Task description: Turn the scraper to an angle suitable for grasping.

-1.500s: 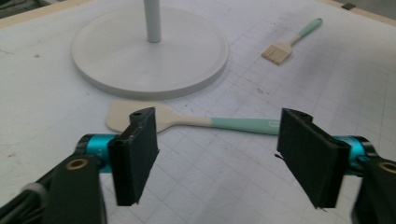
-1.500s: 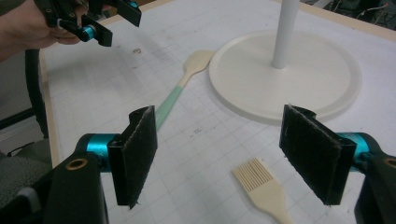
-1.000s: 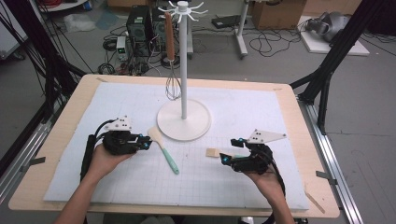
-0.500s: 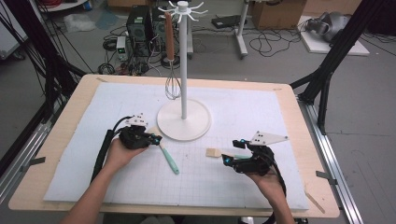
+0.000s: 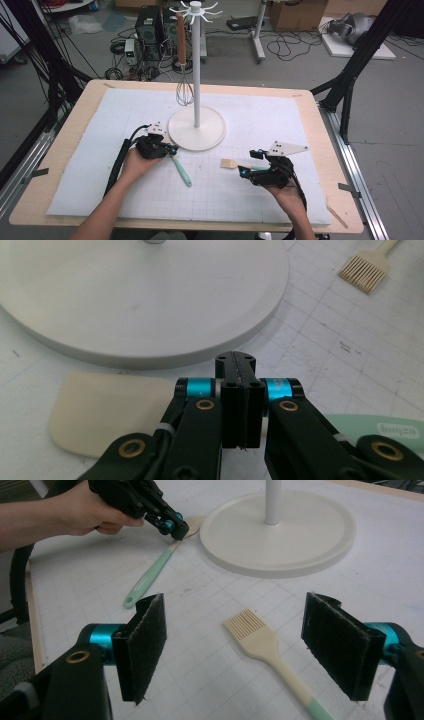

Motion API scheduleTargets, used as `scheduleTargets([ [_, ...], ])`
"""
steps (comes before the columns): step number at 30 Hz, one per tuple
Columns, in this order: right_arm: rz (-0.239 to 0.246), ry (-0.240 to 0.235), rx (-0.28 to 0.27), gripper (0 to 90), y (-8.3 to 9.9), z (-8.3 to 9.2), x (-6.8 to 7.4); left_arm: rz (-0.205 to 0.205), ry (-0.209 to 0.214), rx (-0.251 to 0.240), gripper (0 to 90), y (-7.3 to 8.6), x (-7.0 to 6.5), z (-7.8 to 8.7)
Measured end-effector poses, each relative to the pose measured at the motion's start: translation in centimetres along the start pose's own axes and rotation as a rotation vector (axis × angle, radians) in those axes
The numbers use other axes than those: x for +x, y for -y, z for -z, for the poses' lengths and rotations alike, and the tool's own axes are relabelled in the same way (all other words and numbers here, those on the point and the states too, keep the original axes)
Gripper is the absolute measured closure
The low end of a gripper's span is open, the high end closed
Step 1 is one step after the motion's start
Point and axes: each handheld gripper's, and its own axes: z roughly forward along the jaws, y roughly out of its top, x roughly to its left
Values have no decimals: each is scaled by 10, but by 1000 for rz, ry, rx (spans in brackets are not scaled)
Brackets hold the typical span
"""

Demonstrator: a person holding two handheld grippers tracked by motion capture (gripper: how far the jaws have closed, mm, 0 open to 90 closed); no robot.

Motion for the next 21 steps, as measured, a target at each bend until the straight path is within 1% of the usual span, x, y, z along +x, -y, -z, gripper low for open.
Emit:
scheduleTargets([
  [3, -1, 1, 0, 249, 0, 0, 0, 2, -12, 6, 893, 1, 2, -1],
  [5, 0, 2, 2, 248, 0, 0, 0, 11, -17, 14, 893, 2, 3, -2],
  [7, 4, 1, 0, 248, 0, -1, 0, 6, -15, 26, 894, 2, 4, -3],
  [9, 3, -1, 3, 247, 0, -1, 0, 9, -15, 22, 894, 2, 4, -5],
  [10, 4, -2, 1, 247, 0, -2, 0, 1, -17, 28, 894, 2, 4, -5],
  [14, 7, -4, 6, 245, 1, -3, 1, -6, -24, 25, 894, 2, 2, -6],
  [15, 9, -5, 7, 245, 1, -4, 1, -5, -25, 27, 895, 2, 2, -5],
  [17, 8, -7, 13, 245, 1, -4, 1, -18, -29, 32, 895, 2, 2, -5],
  [21, 10, -10, 16, 244, 2, -5, 1, -24, -33, 44, 895, 2, 0, -4],
])
